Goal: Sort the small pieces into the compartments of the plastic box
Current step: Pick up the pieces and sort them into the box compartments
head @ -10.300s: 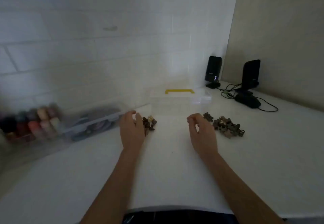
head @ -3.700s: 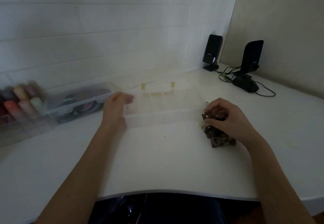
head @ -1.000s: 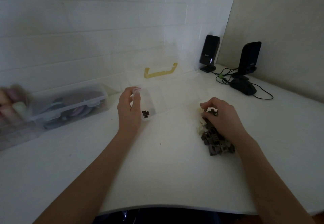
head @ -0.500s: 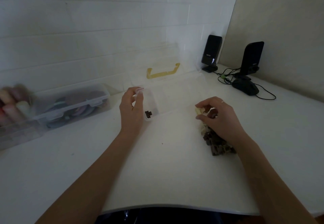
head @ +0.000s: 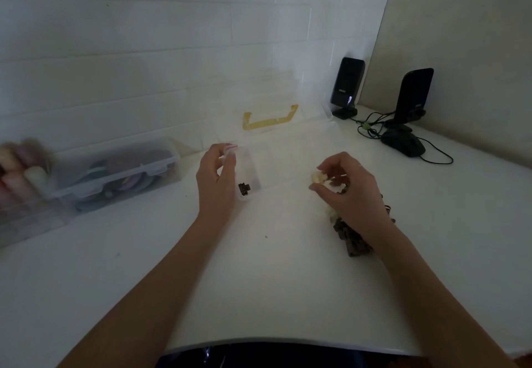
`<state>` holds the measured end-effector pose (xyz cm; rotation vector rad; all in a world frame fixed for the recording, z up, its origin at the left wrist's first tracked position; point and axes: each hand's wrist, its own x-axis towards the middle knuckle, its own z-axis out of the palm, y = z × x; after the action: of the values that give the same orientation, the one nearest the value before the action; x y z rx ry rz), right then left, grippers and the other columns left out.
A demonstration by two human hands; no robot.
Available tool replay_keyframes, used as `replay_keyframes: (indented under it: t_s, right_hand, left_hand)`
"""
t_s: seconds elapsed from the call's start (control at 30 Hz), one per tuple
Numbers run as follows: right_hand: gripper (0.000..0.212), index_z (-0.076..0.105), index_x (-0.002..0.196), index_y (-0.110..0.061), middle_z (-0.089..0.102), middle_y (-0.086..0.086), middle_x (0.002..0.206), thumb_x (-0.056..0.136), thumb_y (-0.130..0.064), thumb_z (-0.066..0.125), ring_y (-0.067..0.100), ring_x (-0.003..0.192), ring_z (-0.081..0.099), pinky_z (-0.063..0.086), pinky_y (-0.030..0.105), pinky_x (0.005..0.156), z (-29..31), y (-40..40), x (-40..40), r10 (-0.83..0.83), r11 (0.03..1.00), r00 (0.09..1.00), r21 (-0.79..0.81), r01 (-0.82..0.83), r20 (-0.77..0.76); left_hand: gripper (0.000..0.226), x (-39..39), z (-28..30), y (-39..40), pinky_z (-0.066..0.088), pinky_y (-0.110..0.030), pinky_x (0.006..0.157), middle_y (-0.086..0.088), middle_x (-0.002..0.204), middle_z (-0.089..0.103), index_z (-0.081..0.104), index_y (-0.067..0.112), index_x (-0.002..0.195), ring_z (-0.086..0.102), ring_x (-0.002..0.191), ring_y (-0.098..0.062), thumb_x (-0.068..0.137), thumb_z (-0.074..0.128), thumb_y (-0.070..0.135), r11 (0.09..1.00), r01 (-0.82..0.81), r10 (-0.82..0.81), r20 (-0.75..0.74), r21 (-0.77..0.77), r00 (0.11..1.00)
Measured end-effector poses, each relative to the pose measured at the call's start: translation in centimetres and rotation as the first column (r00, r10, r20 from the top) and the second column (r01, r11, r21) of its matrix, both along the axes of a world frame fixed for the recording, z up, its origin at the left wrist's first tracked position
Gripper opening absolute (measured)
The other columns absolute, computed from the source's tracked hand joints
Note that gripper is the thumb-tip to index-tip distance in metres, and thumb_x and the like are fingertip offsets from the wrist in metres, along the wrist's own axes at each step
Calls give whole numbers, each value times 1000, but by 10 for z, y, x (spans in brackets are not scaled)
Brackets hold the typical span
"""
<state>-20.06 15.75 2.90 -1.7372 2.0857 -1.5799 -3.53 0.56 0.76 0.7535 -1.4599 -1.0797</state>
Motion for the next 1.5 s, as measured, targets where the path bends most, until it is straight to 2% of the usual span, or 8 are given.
replay_keyframes:
  t_s: [0.23, 0.4, 0.53, 0.63, 0.8, 1.17, 1.4, 1.5]
  right_hand:
    - [17, 57, 82, -22, 58, -9, 93, 79, -11, 70, 1, 84, 53, 41, 10, 69, 14, -39, 50, 210, 975, 953, -25, -221, -217]
    - [17, 66, 91, -16, 61, -1, 121, 76, -10, 71, 18, 113, 52, 41, 33, 91, 10, -67, 66, 235, 972, 882, 98, -214, -409]
    - [16, 69, 98, -22, 61, -8, 120, 83, -15, 68, 9, 112, 51, 38, 30, 97, 6, -56, 43, 190, 981, 940, 84, -173, -285]
    - [17, 68, 93, -27, 61, -22, 90, 84, -13, 66, -7, 81, 50, 35, 8, 78, 14, -35, 11, 28, 999, 965, 51, -15, -261]
    - [22, 69, 85, -29, 67, -15, 82, 84, -7, 64, 0, 72, 56, 38, 5, 60, 19, 1, -32, 39, 955, 989, 298, 6, -144]
    - [35, 66, 106, -40, 56, 0, 119, 77, -20, 64, 19, 107, 55, 44, 40, 99, 9, 8, -46, 44, 732, 998, 682, -1, -45]
    - [17, 67, 84, -33, 62, -12, 91, 76, -22, 75, 13, 81, 59, 42, 10, 66, 6, 2, -41, 85, 848, 994, 529, -34, -71]
    - [19, 63, 83, -32, 64, -14, 90, 74, -22, 77, 10, 78, 58, 42, 14, 65, 9, 0, -34, 117, 895, 993, 434, -102, -8]
  left_hand:
    - [21, -1, -1, -1, 54, -47, 83, 15, 97, 65, 60, 35, 87, 61, 90, -11, 95, 49, 19, 1000, -3, 2, -16, -16, 1000]
    - [17, 1, -2, -2, 49, -29, 77, 2, 95, 67, 62, 25, 91, 62, 89, -14, 96, 48, 15, 994, -16, 15, -9, -112, 1000]
    - [22, 0, -1, -5, 54, -39, 75, 16, 91, 63, 59, 33, 84, 59, 82, -3, 97, 50, 18, 1000, -17, 17, -11, -11, 1000]
    - [19, -1, -2, -7, 57, -38, 73, 25, 85, 61, 58, 34, 84, 57, 78, 5, 98, 49, 24, 999, -30, 30, 4, -20, 1000]
    - [18, 0, -1, -5, 57, -41, 72, 30, 84, 60, 58, 31, 87, 56, 75, 7, 99, 47, 24, 998, -47, 48, 25, -44, 999]
    - [23, 2, 1, -3, 55, -49, 72, 31, 83, 60, 56, 35, 85, 55, 74, 7, 100, 46, 21, 997, -48, 50, 28, -58, 998]
    - [23, 1, 2, -2, 55, -47, 72, 32, 82, 60, 56, 35, 84, 55, 73, 8, 100, 45, 22, 997, -54, 56, 29, -47, 998]
    - [21, 1, 2, -2, 55, -48, 73, 33, 83, 60, 56, 36, 84, 55, 74, 8, 99, 45, 24, 998, -49, 50, 24, -46, 998]
